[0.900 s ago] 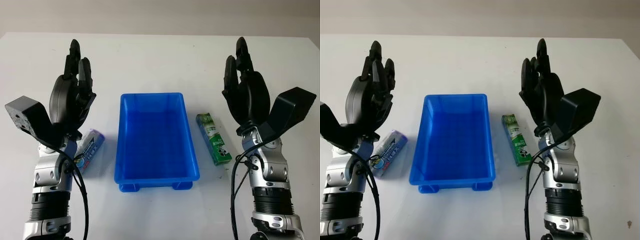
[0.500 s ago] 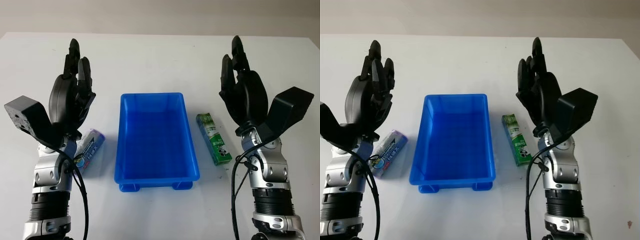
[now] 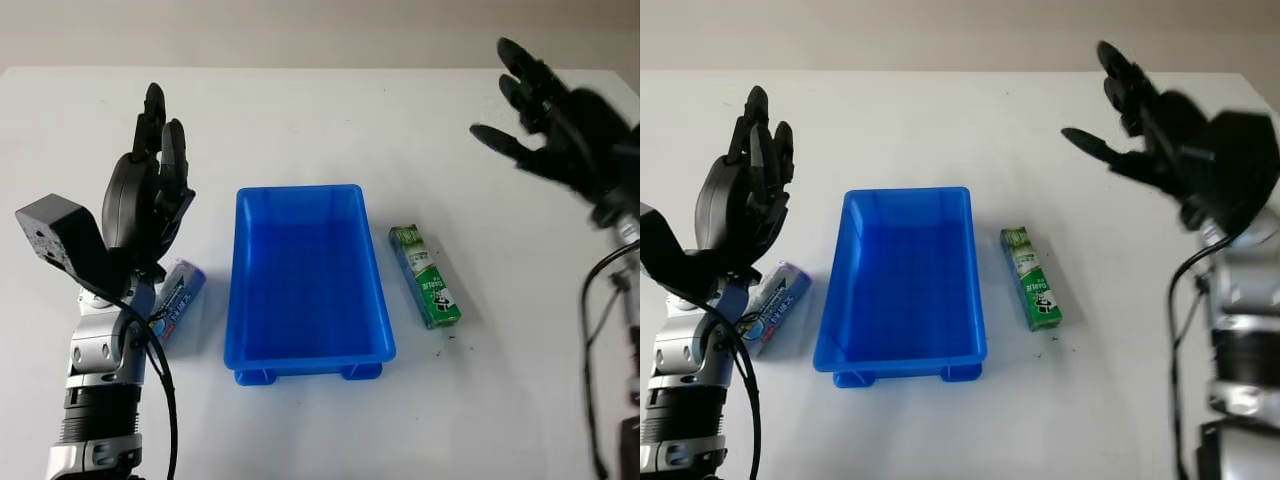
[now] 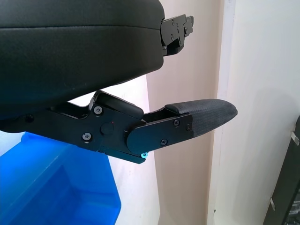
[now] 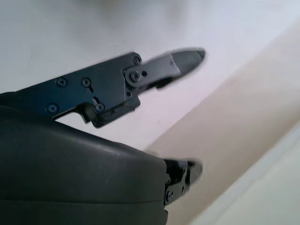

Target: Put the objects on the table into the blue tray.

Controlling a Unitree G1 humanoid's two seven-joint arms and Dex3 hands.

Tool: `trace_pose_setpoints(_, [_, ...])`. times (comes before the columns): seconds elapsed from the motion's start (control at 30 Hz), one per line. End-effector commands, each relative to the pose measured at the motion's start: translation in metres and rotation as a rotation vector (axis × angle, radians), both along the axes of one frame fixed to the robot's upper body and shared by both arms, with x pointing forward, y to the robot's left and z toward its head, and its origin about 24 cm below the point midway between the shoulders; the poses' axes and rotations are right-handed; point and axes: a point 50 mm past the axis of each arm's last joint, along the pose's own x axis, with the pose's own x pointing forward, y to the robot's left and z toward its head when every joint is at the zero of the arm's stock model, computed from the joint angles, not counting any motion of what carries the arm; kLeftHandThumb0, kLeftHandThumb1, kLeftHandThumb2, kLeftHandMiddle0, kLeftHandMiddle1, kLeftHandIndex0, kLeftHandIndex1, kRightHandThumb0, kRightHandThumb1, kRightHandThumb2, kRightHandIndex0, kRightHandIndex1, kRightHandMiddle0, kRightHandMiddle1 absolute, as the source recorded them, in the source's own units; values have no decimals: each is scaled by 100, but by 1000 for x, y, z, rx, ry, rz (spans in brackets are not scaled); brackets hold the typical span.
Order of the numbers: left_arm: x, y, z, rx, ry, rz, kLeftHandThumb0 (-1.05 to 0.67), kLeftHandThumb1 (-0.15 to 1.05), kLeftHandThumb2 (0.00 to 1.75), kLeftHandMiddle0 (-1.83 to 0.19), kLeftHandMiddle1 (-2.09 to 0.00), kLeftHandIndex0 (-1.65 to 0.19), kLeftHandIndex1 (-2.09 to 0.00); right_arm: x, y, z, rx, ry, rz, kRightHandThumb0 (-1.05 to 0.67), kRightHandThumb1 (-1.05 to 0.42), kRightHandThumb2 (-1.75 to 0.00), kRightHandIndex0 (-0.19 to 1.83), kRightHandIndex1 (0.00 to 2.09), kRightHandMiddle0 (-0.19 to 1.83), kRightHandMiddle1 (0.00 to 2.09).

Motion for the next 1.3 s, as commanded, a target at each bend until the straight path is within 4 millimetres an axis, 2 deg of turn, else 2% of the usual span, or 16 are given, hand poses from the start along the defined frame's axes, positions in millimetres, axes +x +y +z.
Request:
trace_pose_setpoints(0.0, [-4,7,4,19,-9,8,-76,105,65,19,0,19,0,0,4,4,-127,-22,34,-41,-76,-5,55,27,49,16])
trace_pose_setpoints(0.13, [-3,7,6,35,-9,1,-75,105,65,19,0,19,0,-2,11,-5,-525,-38,133,-44,-77,-6,46,18,48,11])
trace_pose_setpoints(0.3, [-2,8,8,35,-5,3,-74,105,65,19,0,19,0,-6,20,-18,-828,-52,267,-35,-78,-6,43,13,46,8])
trace_pose_setpoints(0.4, [-2,9,8,35,0,1,-74,105,65,19,0,19,0,-7,23,-23,-911,-72,318,-31,-80,-6,44,12,45,7])
trace_pose_setpoints(0.67, [-1,10,8,49,7,-13,-75,105,65,19,0,19,0,-9,27,-43,-1047,-186,446,-24,-82,-7,53,13,51,8])
trace_pose_setpoints(0.87, [0,10,7,53,11,-14,-75,105,64,19,0,19,0,-11,25,-57,-1060,-296,495,-21,-88,-7,59,16,55,10])
trace_pose_setpoints(1.27, [1,10,6,61,12,-25,-76,105,64,19,0,19,0,-11,23,-66,-1037,-353,533,-25,-94,-6,56,18,51,9])
